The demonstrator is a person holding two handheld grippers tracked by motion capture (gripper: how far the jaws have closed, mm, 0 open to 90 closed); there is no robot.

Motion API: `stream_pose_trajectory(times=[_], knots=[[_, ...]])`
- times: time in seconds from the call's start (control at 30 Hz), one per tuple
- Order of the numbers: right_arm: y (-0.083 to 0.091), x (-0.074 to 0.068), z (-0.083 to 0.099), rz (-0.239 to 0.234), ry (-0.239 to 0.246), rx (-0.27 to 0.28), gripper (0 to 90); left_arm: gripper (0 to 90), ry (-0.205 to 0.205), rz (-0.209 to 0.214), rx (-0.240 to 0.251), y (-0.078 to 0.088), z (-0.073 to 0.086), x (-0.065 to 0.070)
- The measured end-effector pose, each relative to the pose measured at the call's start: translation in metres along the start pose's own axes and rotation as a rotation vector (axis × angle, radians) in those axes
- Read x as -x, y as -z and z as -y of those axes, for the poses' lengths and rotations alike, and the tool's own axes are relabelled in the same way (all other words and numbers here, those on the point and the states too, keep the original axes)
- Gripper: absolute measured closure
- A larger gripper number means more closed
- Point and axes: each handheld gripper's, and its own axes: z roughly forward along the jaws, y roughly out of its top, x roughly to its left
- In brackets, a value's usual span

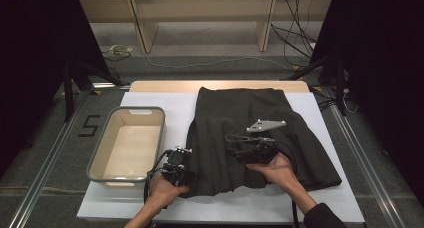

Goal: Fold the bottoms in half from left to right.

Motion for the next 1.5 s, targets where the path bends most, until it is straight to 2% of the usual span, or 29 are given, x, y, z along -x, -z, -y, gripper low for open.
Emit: stream_pose_trajectory(times=[0.03, 0.07, 0.1, 0.13, 0.2, 0.3, 0.4, 0.53, 0.63, 0.7, 0.83, 0.93, 1.1, 1.23, 1.3, 1.5], knots=[[0.000, -0.001, 0.000, 0.000, 0.000, -0.003, 30.6, 55.2, 0.026, 0.058, 0.001, -0.001, 0.000, 0.001], [-0.001, -0.001, 0.000, -0.001, 0.006, -0.003, 30.6, 57.2, -0.021, 0.030, 0.002, -0.003, 0.001, 0.005], [-0.001, -0.002, 0.000, -0.004, 0.007, -0.003, 30.7, 58.7, -0.059, -0.015, 0.001, -0.004, 0.001, 0.010], [-0.002, -0.002, -0.001, -0.007, 0.003, -0.002, 30.6, 58.9, -0.065, -0.032, 0.003, -0.004, 0.001, 0.013], [-0.003, -0.002, 0.000, -0.004, 0.005, -0.005, 30.7, 62.9, -0.107, -0.072, 0.010, -0.005, 0.002, 0.016], [-0.001, -0.003, 0.000, -0.005, 0.009, -0.005, 30.7, 72.2, -0.111, -0.095, 0.016, -0.005, 0.002, 0.015], [0.000, -0.002, -0.001, -0.004, 0.005, 0.003, 30.9, 81.6, -0.113, -0.093, 0.019, -0.004, 0.002, 0.011], [-0.001, -0.002, -0.001, -0.008, 0.003, -0.001, 30.9, 87.9, -0.155, -0.099, 0.029, -0.004, 0.003, 0.013], [-0.002, -0.003, -0.001, -0.008, 0.006, -0.005, 30.9, 88.4, -0.161, -0.070, 0.032, 0.000, 0.001, 0.010], [-0.001, -0.002, -0.001, -0.010, 0.003, -0.002, 30.9, 88.4, -0.153, -0.044, 0.054, 0.006, -0.001, 0.008], [0.000, 0.001, -0.004, 0.001, -0.004, 0.005, 31.0, 88.5, -0.139, 0.002, 0.123, 0.024, -0.006, 0.008], [0.001, 0.003, -0.009, 0.015, -0.019, 0.001, 31.0, 88.5, -0.103, 0.047, 0.167, 0.039, -0.009, 0.006], [0.000, 0.005, -0.028, 0.044, -0.063, 0.000, 31.0, 88.5, -0.087, 0.105, 0.223, 0.058, -0.014, 0.009], [-0.005, 0.005, -0.046, 0.059, -0.074, -0.014, 30.9, 88.5, -0.104, 0.114, 0.249, 0.063, -0.016, 0.016], [-0.009, 0.004, -0.056, 0.060, -0.077, -0.028, 30.6, 88.4, -0.123, 0.125, 0.265, 0.066, -0.019, 0.024], [-0.023, -0.002, -0.083, 0.038, -0.059, -0.051, 29.0, 88.4, -0.162, 0.137, 0.299, 0.073, -0.026, 0.039]])
